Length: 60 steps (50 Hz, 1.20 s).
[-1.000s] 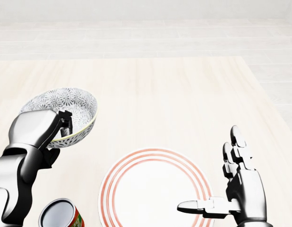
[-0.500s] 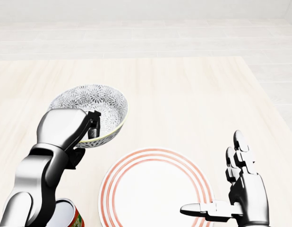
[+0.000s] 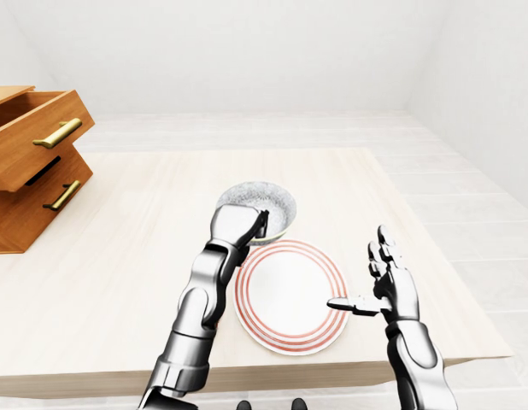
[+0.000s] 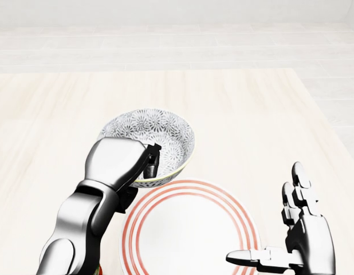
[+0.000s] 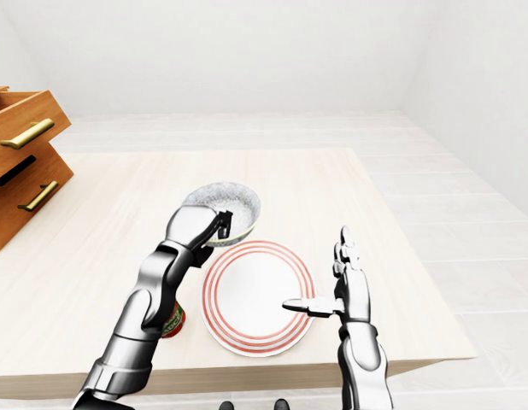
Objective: Put the bowl on the plate.
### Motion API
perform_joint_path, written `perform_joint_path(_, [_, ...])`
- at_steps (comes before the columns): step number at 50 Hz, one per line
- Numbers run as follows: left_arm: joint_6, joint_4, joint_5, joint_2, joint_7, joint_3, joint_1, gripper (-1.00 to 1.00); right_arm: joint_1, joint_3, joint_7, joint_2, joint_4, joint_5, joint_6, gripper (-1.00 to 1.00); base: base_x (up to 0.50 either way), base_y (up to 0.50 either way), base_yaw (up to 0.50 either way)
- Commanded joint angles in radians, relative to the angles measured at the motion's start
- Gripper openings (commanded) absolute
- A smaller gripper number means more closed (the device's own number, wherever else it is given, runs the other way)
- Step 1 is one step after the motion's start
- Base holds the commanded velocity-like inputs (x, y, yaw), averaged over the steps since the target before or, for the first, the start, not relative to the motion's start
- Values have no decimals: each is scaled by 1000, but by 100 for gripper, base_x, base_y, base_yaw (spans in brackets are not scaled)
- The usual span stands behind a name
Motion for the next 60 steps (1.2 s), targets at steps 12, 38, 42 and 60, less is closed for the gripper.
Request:
perform_joint_path(12, [-33, 37, 31, -62, 75, -56, 39, -100, 16, -38, 24, 2, -13, 5, 4, 100, 0, 0, 0])
perform_joint_path(38, [-36, 65, 35, -85, 134, -96, 111, -100, 14, -55, 39, 8, 28, -4, -24, 100, 0, 0, 0])
perform_joint_path(42, [-35, 69, 41, -89, 144, -108, 122, -100, 12, -56, 38, 9, 37, -1, -30, 100, 0, 0, 0])
perform_joint_path(60, [-35, 21, 50, -97, 135, -142, 177, -100, 15, -55, 38, 7, 50, -2, -39, 100, 0, 0, 0])
